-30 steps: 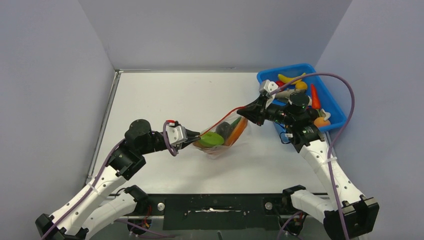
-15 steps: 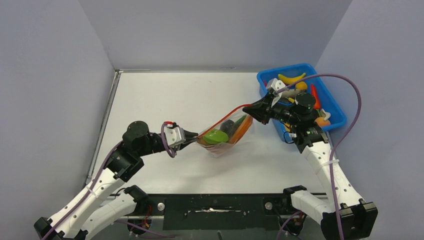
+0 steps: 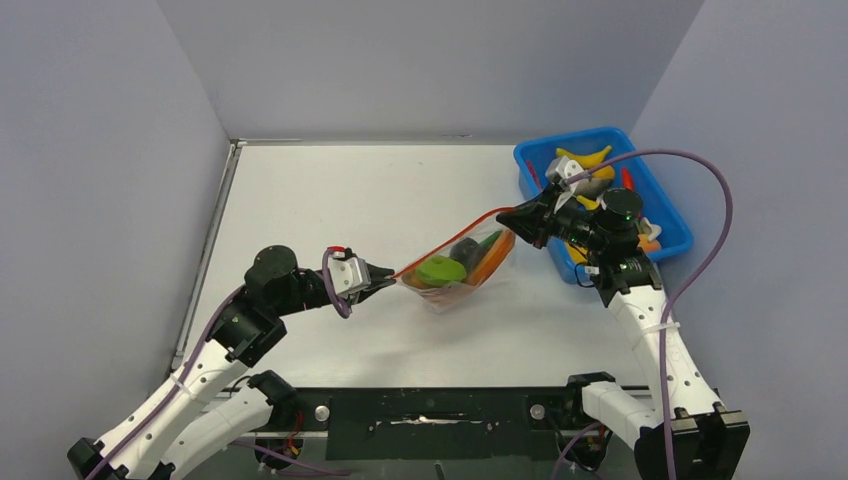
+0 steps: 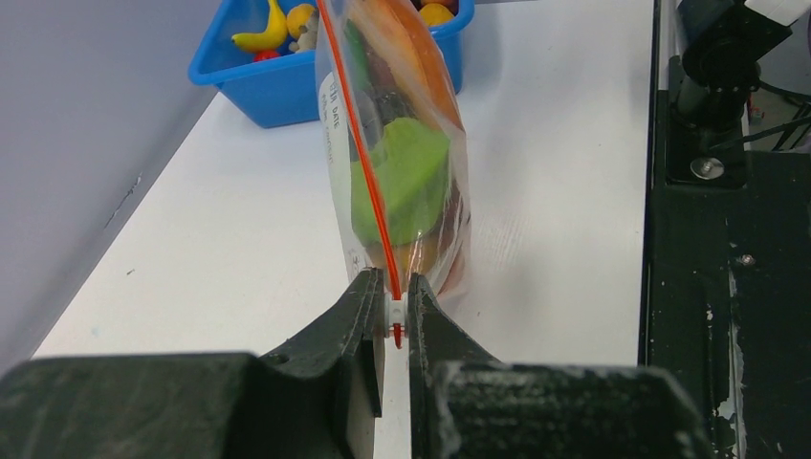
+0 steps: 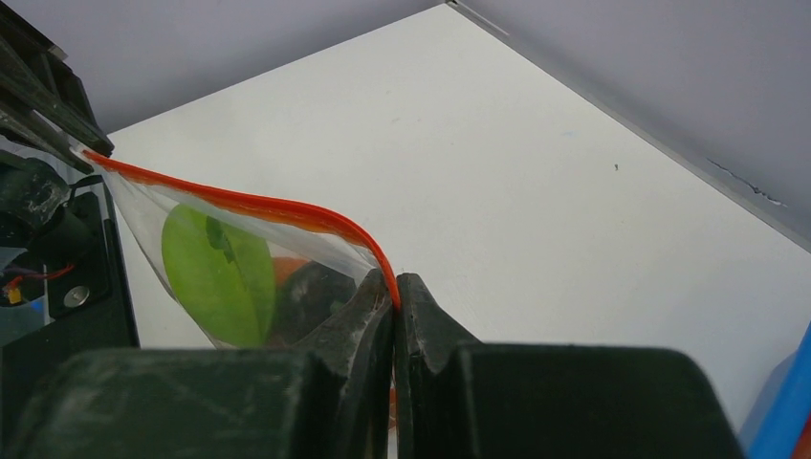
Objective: Place the food in the zip-top bag and seal the zipper
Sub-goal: Zip the zipper food storage bag at the center of the board, then place the zipper food storage bag at the center of the board.
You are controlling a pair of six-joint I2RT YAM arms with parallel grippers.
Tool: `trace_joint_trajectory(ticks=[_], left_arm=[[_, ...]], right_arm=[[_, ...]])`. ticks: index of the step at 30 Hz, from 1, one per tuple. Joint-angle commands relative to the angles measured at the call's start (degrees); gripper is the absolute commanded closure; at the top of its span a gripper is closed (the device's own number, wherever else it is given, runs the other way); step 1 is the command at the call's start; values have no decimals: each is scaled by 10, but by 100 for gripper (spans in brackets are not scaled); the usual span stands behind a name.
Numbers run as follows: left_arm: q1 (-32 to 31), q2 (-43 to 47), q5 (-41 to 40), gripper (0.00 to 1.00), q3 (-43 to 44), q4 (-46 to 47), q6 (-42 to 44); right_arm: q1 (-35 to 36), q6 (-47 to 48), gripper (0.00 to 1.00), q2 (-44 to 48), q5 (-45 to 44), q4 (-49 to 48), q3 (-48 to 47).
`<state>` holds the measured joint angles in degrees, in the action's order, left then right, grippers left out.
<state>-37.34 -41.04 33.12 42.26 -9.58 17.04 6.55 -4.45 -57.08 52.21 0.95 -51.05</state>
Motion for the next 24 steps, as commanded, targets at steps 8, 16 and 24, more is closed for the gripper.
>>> trace_joint_trajectory(ticks=[8, 16, 24], left_arm=[[4, 22, 0, 100, -3, -25, -4], [5, 41, 12, 100, -14, -15, -55], [4, 39, 48, 100, -79, 108, -187]], right_arm=[[-42, -33, 100, 21, -8, -68, 16], [-26, -63, 100, 35, 36, 12, 12], [-16, -112, 100, 60, -44, 193, -38]])
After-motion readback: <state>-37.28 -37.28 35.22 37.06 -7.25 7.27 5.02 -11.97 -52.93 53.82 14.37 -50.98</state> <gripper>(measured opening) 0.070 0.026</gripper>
